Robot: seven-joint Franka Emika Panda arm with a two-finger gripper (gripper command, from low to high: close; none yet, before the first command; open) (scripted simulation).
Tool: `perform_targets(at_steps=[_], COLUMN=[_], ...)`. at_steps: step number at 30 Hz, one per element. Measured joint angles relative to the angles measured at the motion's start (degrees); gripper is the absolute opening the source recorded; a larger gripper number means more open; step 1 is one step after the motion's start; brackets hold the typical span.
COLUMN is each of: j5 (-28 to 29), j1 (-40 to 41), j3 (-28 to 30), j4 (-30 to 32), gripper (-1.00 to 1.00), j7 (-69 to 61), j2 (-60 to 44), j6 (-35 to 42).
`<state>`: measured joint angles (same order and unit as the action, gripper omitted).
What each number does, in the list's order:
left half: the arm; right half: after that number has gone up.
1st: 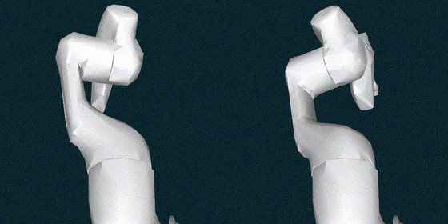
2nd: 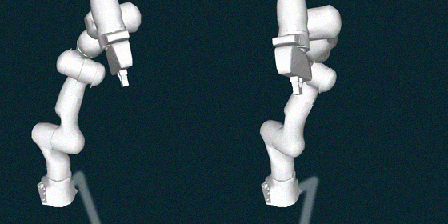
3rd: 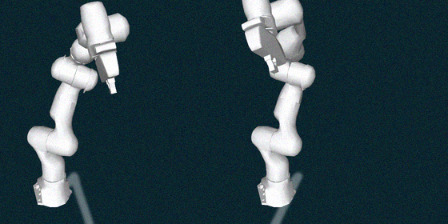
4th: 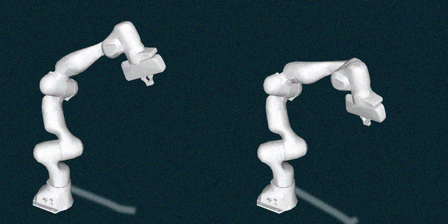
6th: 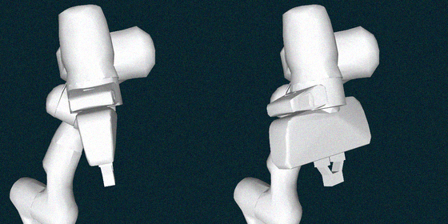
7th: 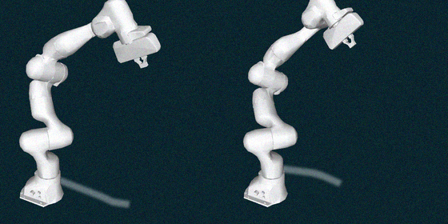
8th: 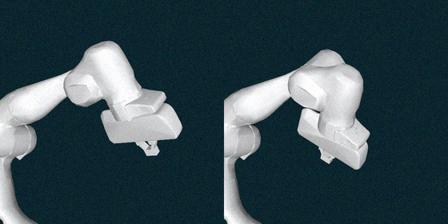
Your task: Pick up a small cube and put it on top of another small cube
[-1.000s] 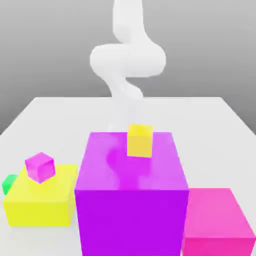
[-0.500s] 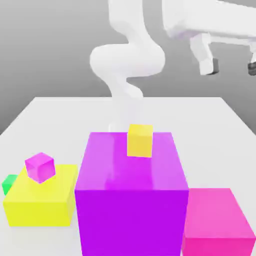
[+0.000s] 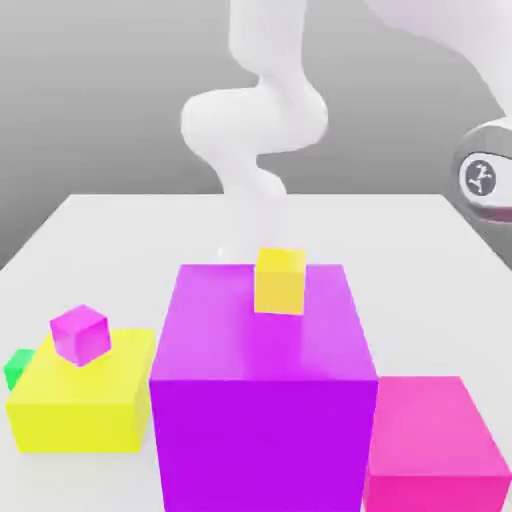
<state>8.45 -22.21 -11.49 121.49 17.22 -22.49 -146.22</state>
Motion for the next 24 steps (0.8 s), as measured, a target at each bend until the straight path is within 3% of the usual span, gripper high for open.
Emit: perform_targets(at_steps=[5, 6, 13, 17, 24], j5=[3.4, 3.8, 3.9, 1.6, -3.5], j1=[-2.9, -3.3, -3.4, -2.0, 2.7], j3=[1.1, 1.6, 1.7, 0.0, 2.4], j4=[-2.2, -2.6, -2.7, -0.9, 4.6], gripper=[0.00, -1.00, -1.00, -1.00, -1.00], j7=[0.0, 0.3, 0.3, -1.1, 0.9], j2=[-10.5, -12.2, -12.5, -5.7, 9.1], j6=[-5.2, -6.5, -6.7, -1.6, 7.1])
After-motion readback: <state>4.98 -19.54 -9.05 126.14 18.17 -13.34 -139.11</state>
